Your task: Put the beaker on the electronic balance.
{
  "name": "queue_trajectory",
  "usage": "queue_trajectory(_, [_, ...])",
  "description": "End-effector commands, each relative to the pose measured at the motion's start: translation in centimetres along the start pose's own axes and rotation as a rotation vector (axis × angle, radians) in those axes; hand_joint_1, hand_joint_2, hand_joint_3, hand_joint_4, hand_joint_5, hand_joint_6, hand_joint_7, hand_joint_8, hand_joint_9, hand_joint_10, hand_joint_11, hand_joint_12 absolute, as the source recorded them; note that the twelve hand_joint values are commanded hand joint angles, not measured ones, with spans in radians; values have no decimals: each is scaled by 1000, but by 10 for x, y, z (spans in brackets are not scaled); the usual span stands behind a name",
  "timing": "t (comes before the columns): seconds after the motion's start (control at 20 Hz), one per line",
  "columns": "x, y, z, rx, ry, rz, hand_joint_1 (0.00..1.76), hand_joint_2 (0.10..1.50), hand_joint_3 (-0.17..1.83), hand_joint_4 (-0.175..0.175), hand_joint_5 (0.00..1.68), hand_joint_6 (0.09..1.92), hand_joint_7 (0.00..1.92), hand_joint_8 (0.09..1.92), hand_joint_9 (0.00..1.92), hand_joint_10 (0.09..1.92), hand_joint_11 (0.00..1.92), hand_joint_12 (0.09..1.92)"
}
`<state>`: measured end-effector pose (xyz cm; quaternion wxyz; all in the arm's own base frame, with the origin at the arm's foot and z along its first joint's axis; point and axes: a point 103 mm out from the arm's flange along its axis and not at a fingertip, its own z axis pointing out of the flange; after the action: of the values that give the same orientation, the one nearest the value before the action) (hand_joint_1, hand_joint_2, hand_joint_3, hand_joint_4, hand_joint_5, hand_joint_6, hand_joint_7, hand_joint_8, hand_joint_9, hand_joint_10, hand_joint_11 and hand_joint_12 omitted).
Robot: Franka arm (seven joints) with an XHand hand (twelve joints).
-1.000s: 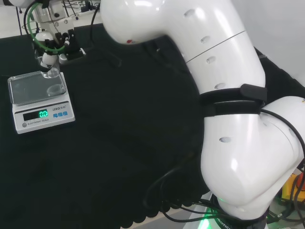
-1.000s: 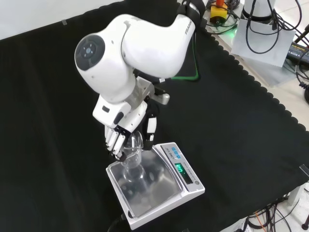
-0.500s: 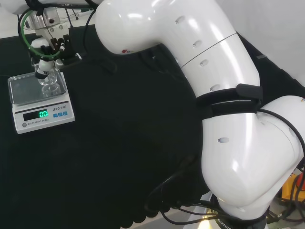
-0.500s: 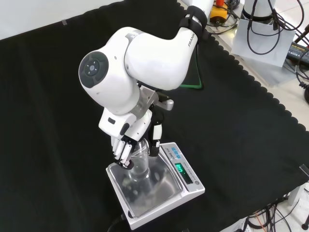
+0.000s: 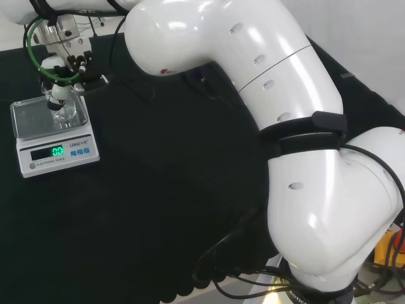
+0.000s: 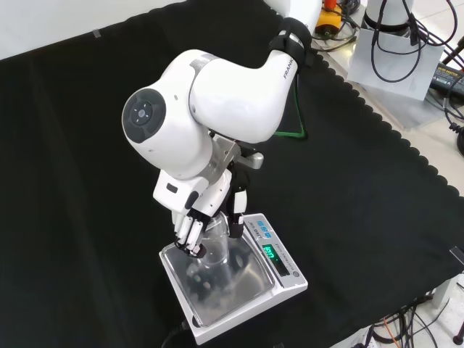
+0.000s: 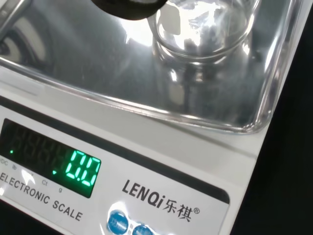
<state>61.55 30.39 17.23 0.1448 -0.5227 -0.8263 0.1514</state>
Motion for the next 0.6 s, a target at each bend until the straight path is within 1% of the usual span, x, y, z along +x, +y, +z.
queue_trajectory(0.05, [0,-1,0,1,3,-5,1200,1174,-175,-73,464,1513,559,1463,823,1322,864,1226])
queue_trajectory(0.4, [0,-1,3,17,5,-10,1188,1146,-175,-63,424,1478,556,1389,823,1266,849,1234])
queue_trajectory(0.6, [-1,-1,5,31,5,-11,1177,1130,-175,-55,406,1446,555,1316,824,1211,833,1245])
